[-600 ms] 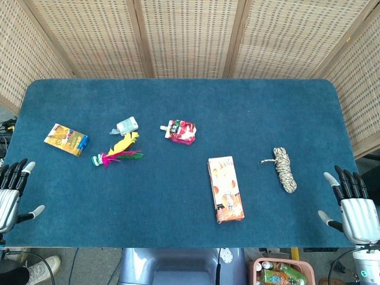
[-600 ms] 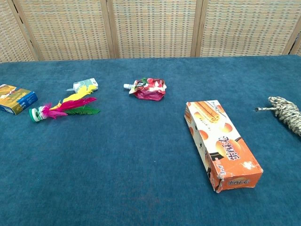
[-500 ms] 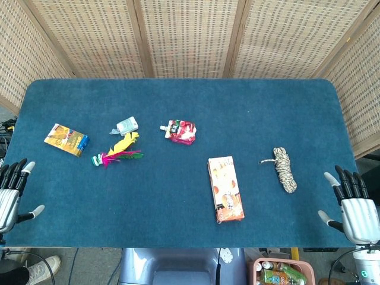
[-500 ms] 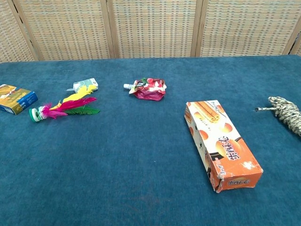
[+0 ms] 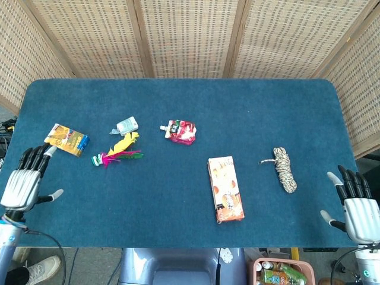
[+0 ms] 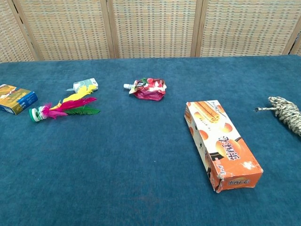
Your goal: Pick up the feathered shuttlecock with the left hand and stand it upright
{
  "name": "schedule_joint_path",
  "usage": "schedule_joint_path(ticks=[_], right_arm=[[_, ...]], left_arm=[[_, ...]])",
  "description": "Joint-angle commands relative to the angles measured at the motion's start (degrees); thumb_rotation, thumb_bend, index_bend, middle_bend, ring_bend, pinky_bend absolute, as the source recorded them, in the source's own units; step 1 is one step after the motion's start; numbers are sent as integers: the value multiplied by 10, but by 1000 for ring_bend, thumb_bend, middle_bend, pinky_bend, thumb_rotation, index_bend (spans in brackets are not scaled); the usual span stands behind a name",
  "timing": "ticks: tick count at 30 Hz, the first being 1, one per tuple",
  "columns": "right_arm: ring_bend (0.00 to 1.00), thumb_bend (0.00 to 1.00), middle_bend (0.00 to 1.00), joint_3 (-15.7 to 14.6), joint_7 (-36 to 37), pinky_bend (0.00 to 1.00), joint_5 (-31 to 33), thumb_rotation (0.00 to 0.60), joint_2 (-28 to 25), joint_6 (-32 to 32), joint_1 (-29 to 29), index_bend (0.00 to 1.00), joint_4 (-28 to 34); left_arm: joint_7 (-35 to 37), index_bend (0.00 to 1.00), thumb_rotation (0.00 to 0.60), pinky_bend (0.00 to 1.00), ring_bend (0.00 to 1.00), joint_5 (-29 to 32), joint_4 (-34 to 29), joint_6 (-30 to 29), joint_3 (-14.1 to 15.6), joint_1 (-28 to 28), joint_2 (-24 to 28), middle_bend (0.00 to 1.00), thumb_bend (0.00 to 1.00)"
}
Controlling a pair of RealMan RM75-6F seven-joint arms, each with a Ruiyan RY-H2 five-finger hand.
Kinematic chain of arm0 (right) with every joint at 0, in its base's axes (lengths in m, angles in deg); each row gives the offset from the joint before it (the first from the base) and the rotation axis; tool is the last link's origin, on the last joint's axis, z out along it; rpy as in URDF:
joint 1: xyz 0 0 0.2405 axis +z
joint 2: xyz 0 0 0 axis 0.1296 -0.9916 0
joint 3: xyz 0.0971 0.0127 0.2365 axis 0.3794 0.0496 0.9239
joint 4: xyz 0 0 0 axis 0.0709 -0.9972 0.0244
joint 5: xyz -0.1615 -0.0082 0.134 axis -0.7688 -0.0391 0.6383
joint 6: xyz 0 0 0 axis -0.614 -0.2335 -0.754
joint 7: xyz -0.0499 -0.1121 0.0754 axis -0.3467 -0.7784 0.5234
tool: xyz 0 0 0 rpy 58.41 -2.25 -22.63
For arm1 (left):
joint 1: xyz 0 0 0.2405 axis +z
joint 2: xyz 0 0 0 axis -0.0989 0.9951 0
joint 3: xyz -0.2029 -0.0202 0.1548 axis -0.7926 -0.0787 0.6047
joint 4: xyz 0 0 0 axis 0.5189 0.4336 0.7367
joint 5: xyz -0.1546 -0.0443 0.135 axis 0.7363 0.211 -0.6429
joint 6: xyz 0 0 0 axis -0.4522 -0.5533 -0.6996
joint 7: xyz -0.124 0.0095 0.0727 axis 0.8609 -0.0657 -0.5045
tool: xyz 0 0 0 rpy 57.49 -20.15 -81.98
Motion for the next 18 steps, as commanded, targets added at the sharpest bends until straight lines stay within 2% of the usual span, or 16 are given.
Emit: schedule_joint_path(ticks=[1,4,7,9,12,18], right_arm=[[0,0,0,3,1,0,9,600,-1,6,1,0,-1],[0,0,0,9,7,0,17,600,-2,10,4,0,-3],[0,0,0,13,13,0,26,600,-3,13,5,0,-6],[0,0,0,15,17,0,33,600,-5,17,6,0,-7],[0,0,0,19,21,0,41,600,-6,22,8,0,-9],[0,0,0,24,22,0,55,600,-6,35,12,0,-12]], left_arm=[[-12,0,600,0,0,66,-8,102,-58,-85,-27,0,85],[-54,5,600,0,0,112,12,154,-88,-141,-59,0,84],[-118,97,600,0,0,176,43,191,-107,-190,-101,0,85],[-169,195,600,0,0,220,67,199,-114,-218,-135,0,102],[-204,338,600,0,0,267,85,204,-119,-243,-172,0,158],[-252,380,600,0,0,318,134,200,-115,-283,-241,0,237]])
